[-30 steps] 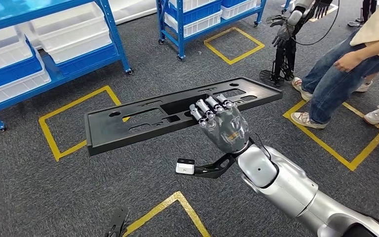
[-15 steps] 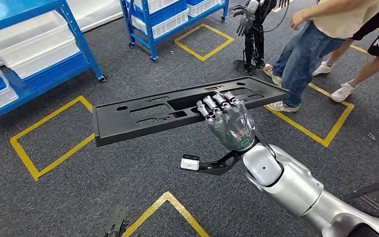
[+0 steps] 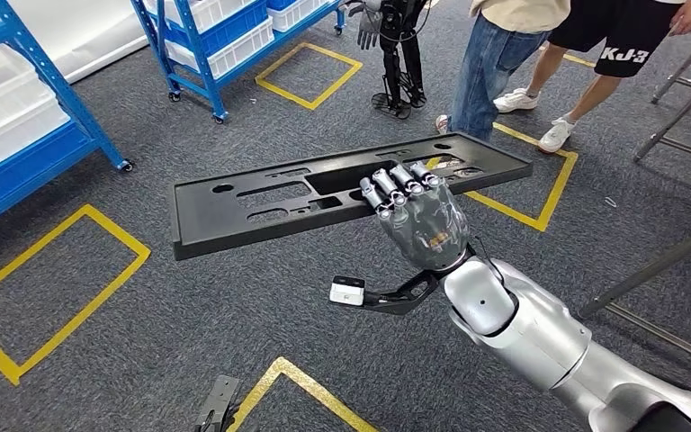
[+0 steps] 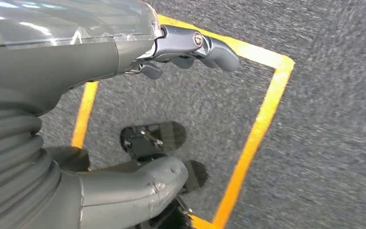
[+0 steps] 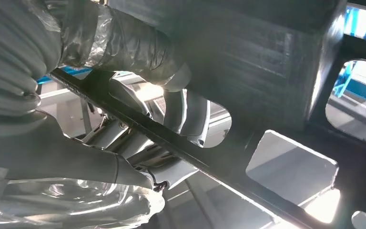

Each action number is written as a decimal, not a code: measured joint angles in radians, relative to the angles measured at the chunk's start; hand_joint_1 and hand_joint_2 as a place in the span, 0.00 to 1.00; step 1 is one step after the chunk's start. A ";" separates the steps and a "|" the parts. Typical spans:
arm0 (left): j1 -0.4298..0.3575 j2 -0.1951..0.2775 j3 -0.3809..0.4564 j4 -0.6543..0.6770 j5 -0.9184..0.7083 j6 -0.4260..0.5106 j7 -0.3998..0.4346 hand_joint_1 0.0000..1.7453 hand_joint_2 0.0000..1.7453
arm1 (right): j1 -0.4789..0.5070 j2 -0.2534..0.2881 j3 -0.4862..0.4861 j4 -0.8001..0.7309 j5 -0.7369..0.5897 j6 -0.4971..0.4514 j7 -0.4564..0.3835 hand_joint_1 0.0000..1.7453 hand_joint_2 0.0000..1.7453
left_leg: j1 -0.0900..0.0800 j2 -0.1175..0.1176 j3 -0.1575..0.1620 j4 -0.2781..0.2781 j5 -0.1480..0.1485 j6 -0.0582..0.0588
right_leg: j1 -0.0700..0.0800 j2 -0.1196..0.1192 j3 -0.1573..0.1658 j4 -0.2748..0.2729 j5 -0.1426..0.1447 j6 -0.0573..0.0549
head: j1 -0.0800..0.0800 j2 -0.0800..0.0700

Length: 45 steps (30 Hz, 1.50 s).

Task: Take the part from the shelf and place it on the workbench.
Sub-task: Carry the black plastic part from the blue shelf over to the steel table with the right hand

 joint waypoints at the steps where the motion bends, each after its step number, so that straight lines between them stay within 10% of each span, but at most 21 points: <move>1: 0.000 0.000 -0.001 0.000 -0.002 0.000 0.001 0.00 1.00 | 0.000 -0.001 0.001 0.000 0.000 0.000 0.001 1.00 1.00 | 0.001 0.013 0.003 -0.007 0.005 0.004 | -0.001 -0.001 -0.003 -0.001 0.002 0.006 | 0.000 0.000; 5: 0.000 0.001 -0.006 0.000 -0.006 0.000 0.002 0.00 1.00 | -0.006 -0.003 0.006 0.001 0.000 0.000 0.010 1.00 1.00 | 0.003 0.071 0.015 -0.031 0.017 0.021 | 0.006 -0.105 -0.072 0.138 -0.079 0.017 | 0.003 0.000; 8: 0.004 0.004 -0.006 0.000 -0.006 0.000 0.003 0.00 1.00 | -0.005 -0.003 0.017 0.003 0.000 0.000 0.021 1.00 1.00 | -0.001 0.114 0.014 -0.028 0.014 0.021 | -0.001 -0.129 -0.124 0.251 -0.111 0.024 | 0.004 0.000; 14: 0.005 0.005 -0.007 0.000 -0.006 0.000 0.002 0.00 1.00 | -0.011 -0.004 0.024 0.003 0.000 0.000 0.030 1.00 1.00 | -0.010 0.170 0.017 -0.013 -0.006 -0.001 | 0.011 -0.185 0.016 0.002 -0.018 0.009 | 0.003 0.000; 18: 0.004 0.005 -0.007 0.000 -0.005 0.000 0.001 0.00 1.00 | -0.012 -0.006 0.024 0.000 0.000 0.000 0.030 1.00 1.00 | -0.003 0.149 0.008 0.024 -0.043 -0.018 | 0.007 -0.146 0.019 -0.005 -0.013 -0.014 | 0.003 0.000; 21: 0.008 0.005 -0.007 0.000 -0.005 0.000 0.001 0.00 1.00 | -0.012 -0.006 0.024 -0.003 0.000 0.000 0.029 1.00 1.00 | 0.001 0.097 -0.076 0.208 -0.133 -0.022 | 0.007 -0.118 0.020 -0.007 -0.012 -0.025 | 0.002 0.000; 23: 0.011 0.005 -0.007 0.000 -0.004 0.000 0.001 0.00 1.00 | -0.010 -0.006 0.025 -0.003 0.000 0.000 0.029 1.00 1.00 | 0.000 0.091 -0.119 0.286 -0.143 -0.021 | 0.010 -0.093 0.020 -0.004 -0.012 -0.026 | 0.002 0.000; 27: 0.011 0.006 -0.007 0.000 -0.003 0.000 0.001 0.00 1.00 | -0.010 -0.006 0.026 -0.003 0.000 0.000 0.029 1.00 1.00 | 0.002 0.041 -0.036 0.076 -0.014 -0.005 | 0.011 -0.041 0.020 0.003 -0.013 -0.023 | 0.003 0.000; 31: 0.009 0.007 -0.007 0.000 -0.002 0.000 0.000 0.00 1.00 | -0.008 -0.007 0.026 -0.004 0.000 0.000 0.022 1.00 1.00 | -0.001 0.027 -0.004 0.001 0.005 0.002 | 0.002 0.001 0.007 0.000 -0.003 0.002 | 0.002 0.000; 34: 0.006 0.005 -0.007 0.000 -0.001 0.000 -0.002 0.00 1.00 | -0.007 -0.010 0.022 -0.008 0.000 0.000 0.009 1.00 1.00 | 0.003 0.064 0.006 -0.022 0.019 0.019 | 0.008 -0.061 -0.021 0.054 -0.041 0.014 | 0.003 0.000; 38: 0.009 0.005 -0.007 0.000 0.000 0.000 -0.004 0.00 1.00 | 0.004 -0.010 0.018 -0.013 0.000 0.000 -0.011 1.00 1.00 | -0.004 0.117 0.006 -0.023 0.018 0.026 | 0.000 -0.124 -0.120 0.263 -0.129 0.026 | 0.004 0.000; 42: 0.009 0.005 -0.007 0.000 0.004 0.001 -0.006 0.00 1.00 | 0.012 -0.011 0.007 -0.018 0.000 0.000 -0.033 1.00 1.00 | -0.007 0.158 0.008 -0.013 0.005 0.016 | -0.001 -0.177 -0.015 0.074 -0.033 0.026 | 0.004 0.000; 45: 0.008 0.005 -0.007 0.000 0.009 0.002 -0.008 0.00 1.00 | 0.017 -0.011 -0.012 -0.027 0.000 0.000 -0.060 1.00 1.00 | -0.015 0.184 0.009 -0.005 -0.005 0.001 | 0.014 -0.193 0.018 0.004 -0.019 0.009 | 0.003 0.000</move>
